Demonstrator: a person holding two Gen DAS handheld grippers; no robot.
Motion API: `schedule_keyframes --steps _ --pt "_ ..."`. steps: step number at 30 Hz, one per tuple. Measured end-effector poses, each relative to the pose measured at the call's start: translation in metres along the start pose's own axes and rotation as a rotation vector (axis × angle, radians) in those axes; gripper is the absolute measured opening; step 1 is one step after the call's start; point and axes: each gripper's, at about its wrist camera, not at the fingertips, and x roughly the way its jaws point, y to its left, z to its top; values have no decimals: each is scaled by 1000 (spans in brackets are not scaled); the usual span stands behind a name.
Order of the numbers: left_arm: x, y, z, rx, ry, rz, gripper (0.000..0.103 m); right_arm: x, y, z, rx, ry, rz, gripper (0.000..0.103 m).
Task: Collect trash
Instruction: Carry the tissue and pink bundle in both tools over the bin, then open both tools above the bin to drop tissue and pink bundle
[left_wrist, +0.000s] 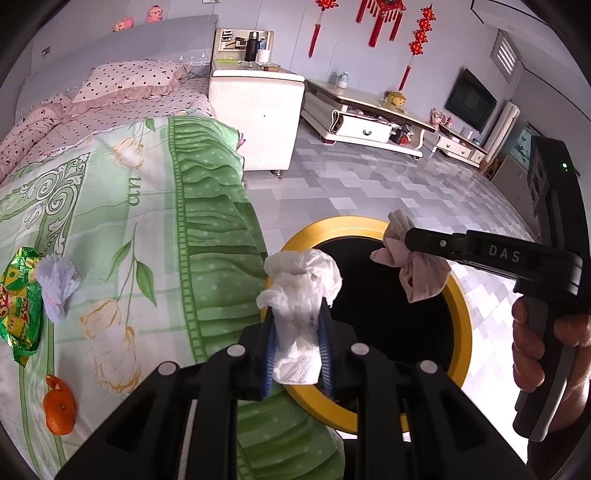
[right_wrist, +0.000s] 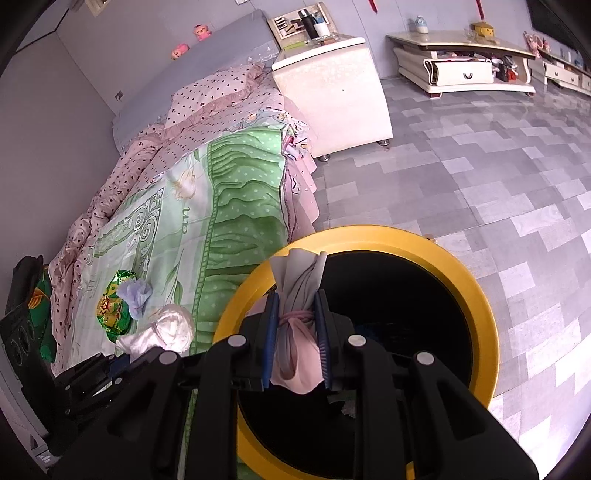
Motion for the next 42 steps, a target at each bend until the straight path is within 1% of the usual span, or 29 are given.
schedule_keyframes --steps 6,11,14,16,19,21,22,23,25,27,28,29,31,35,39,42 --pt "18 -12 -4 -13 35 -36 19 6 -24 3 64 6 -17 19" --pt "28 -21 -10 -3 61 -52 19 9 -39 3 94 11 -24 20" --pt "27 -25 -12 -1 60 -64 20 7 -41 3 104 4 -32 22" --pt "23 -26 -11 -6 46 -71 21 5 -42 4 107 -5 -37 23" --pt "20 -25 -11 -4 37 -73 26 0 -43 5 109 -22 -39 23" --pt "17 -23 -11 -4 31 -73 30 -4 -44 7 112 -33 -42 27" --pt "15 -21 -12 -7 27 -76 33 -6 -44 7 115 -37 -45 28" --pt "13 -19 -12 -11 23 -76 41 -7 -44 7 118 -39 -48 30" --pt "9 -15 -13 -17 11 -70 51 -8 -45 7 122 -39 -51 31" --pt "5 -11 -13 -16 0 -54 55 -8 -44 5 125 -34 -49 36" --pt "3 -8 -14 -20 -5 -45 60 -7 -43 5 126 -31 -47 38" --pt "1 -4 -14 -26 -11 -39 62 -7 -41 4 126 -28 -46 40" --pt "-1 3 -13 -35 -12 -34 62 -6 -38 3 124 -25 -47 45" --pt "-9 18 -15 -44 -22 -2 63 -6 -29 2 107 -12 -35 51" --pt "-17 36 -17 -62 -31 22 63 -4 -12 1 83 2 -24 62" --pt "-25 52 -21 -79 -37 46 63 -1 1 0 58 9 -18 64"
